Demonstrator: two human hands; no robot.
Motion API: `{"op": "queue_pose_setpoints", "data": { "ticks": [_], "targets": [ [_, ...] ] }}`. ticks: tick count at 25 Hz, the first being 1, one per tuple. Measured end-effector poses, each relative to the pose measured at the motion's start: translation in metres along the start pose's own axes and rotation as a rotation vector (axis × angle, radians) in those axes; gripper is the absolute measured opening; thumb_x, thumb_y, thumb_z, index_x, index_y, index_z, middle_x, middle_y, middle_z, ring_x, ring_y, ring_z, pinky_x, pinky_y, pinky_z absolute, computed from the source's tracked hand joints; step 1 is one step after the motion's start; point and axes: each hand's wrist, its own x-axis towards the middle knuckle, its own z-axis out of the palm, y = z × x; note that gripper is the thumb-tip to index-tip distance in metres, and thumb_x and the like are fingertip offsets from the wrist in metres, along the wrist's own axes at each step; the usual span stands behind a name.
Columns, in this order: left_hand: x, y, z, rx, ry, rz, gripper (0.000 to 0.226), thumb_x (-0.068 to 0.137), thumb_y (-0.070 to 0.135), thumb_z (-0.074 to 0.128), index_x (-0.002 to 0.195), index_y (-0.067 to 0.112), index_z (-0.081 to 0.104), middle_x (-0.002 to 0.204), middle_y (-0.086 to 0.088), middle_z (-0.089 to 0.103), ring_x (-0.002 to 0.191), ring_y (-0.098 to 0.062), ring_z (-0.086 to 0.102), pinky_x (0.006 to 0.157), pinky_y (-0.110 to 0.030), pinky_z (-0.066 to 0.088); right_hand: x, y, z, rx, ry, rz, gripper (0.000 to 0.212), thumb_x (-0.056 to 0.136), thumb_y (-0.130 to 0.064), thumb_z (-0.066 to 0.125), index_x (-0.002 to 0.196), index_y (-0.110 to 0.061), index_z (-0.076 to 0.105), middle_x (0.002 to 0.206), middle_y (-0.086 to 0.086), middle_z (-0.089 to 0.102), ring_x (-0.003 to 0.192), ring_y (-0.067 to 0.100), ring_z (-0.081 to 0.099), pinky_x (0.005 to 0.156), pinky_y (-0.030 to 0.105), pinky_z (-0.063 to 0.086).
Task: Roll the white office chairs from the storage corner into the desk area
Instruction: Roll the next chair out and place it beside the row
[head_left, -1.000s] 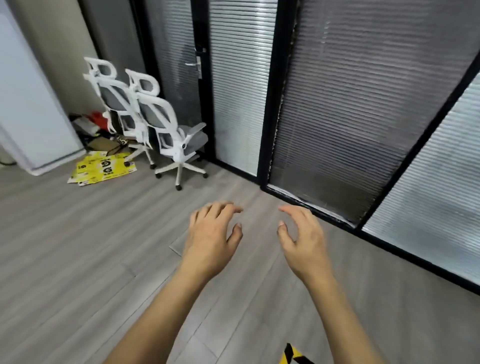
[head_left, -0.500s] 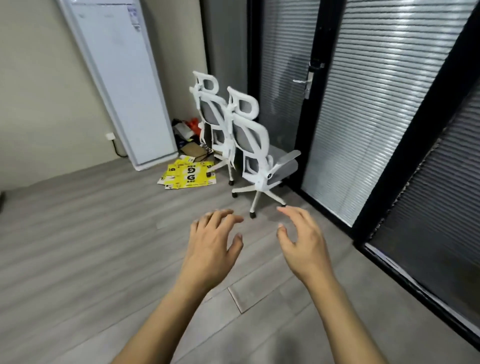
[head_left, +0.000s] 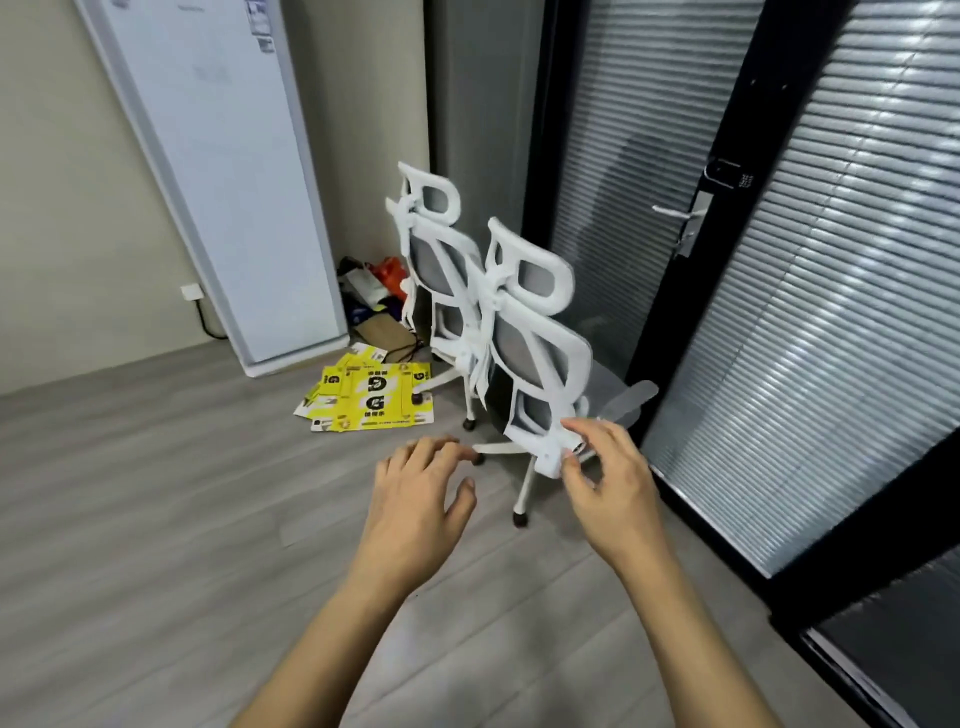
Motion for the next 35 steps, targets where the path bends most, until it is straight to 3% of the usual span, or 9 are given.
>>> {"op": "queue_pose_setpoints", "data": {
  "ticks": [5,11,16,20,24,28,35],
  "targets": [
    [0.160,-0.055,0.041,-0.034,-0.030,0.085,0.035,0.090,0.044,0.039,0.117,0.034,0.059,0.125,0.012,0.056,0.116,-0.017,0.048,0.096,-0.037,0.036,0.136,0.042,0.048,-0.036,0.047,0.111,0.032,0.095,-0.025,0.061,0.125,-0.036,0.062,0.121,-0.025,0.052,0.108,0.008,0.059,0.091,0.045,0.053],
    [0.345,-0.127,0.111,-0.019,-0.097,0.144,0.025,0.092,0.038,0.049,0.115,0.035,0.058,0.120,0.013,0.059,0.110,-0.017,0.051,0.091,-0.035,0.038,0.300,0.123,0.114,-0.086,0.137,0.182,0.030,0.095,-0.024,0.059,0.125,-0.031,0.062,0.122,-0.015,0.056,0.113,0.011,0.056,0.101,0.045,0.047],
    [0.471,-0.181,0.155,-0.007,-0.202,0.213,0.041,0.091,0.047,0.035,0.123,0.032,0.056,0.122,0.010,0.059,0.113,-0.021,0.052,0.094,-0.042,0.042,0.390,0.177,0.170,-0.133,0.127,0.350,0.030,0.095,-0.030,0.059,0.124,-0.039,0.060,0.127,-0.017,0.054,0.116,0.017,0.056,0.098,0.048,0.049],
    [0.553,-0.227,0.199,-0.036,-0.242,0.279,0.043,0.094,0.049,0.039,0.129,0.028,0.053,0.128,0.006,0.057,0.117,-0.025,0.054,0.097,-0.042,0.044,0.422,0.197,0.205,-0.278,0.109,0.456,0.030,0.094,-0.044,0.061,0.122,-0.033,0.063,0.126,-0.011,0.060,0.118,0.019,0.057,0.103,0.041,0.043],
    [0.624,-0.281,0.254,-0.044,-0.322,0.410,0.055,0.092,0.061,0.042,0.135,0.028,0.051,0.137,0.002,0.053,0.130,-0.028,0.047,0.104,-0.048,0.040,0.427,0.217,0.250,-0.508,0.123,0.647,0.054,0.083,-0.073,0.057,0.116,-0.031,0.065,0.112,-0.010,0.066,0.110,0.019,0.060,0.099,0.041,0.044],
    [0.664,-0.320,0.286,-0.160,-0.359,0.636,0.048,0.092,0.062,0.049,0.124,0.028,0.060,0.126,0.000,0.056,0.126,-0.030,0.049,0.111,-0.054,0.031,0.417,0.210,0.293,-0.627,0.355,0.703,0.056,0.081,-0.075,0.058,0.108,-0.026,0.067,0.098,-0.008,0.064,0.099,0.021,0.059,0.093,0.041,0.047],
    [0.671,-0.348,0.279,-0.421,-0.513,0.798,0.046,0.088,0.063,0.056,0.113,0.026,0.066,0.117,-0.001,0.051,0.123,-0.029,0.045,0.115,-0.050,0.024,0.385,0.132,0.355,-0.744,0.486,0.853,0.049,0.082,-0.077,0.058,0.098,-0.030,0.056,0.090,-0.020,0.053,0.091,0.012,0.054,0.091,0.032,0.041]
  ]
}}
